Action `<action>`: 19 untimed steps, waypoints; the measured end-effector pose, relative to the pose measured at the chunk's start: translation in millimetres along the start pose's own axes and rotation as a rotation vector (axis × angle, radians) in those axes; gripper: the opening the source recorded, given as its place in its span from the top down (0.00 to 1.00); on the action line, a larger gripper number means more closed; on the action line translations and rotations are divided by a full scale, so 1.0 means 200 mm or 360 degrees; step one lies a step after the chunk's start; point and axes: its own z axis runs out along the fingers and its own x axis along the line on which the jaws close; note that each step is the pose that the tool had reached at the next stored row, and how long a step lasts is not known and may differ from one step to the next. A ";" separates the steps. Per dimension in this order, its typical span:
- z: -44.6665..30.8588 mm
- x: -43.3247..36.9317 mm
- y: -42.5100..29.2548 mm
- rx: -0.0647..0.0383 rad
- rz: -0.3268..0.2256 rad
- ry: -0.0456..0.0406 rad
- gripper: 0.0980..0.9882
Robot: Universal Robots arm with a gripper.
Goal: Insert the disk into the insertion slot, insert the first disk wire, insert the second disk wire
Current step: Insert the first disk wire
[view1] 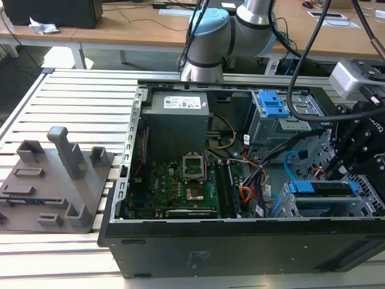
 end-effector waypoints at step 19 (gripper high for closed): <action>0.037 0.018 -0.043 0.0000 0.0000 -0.0003 0.93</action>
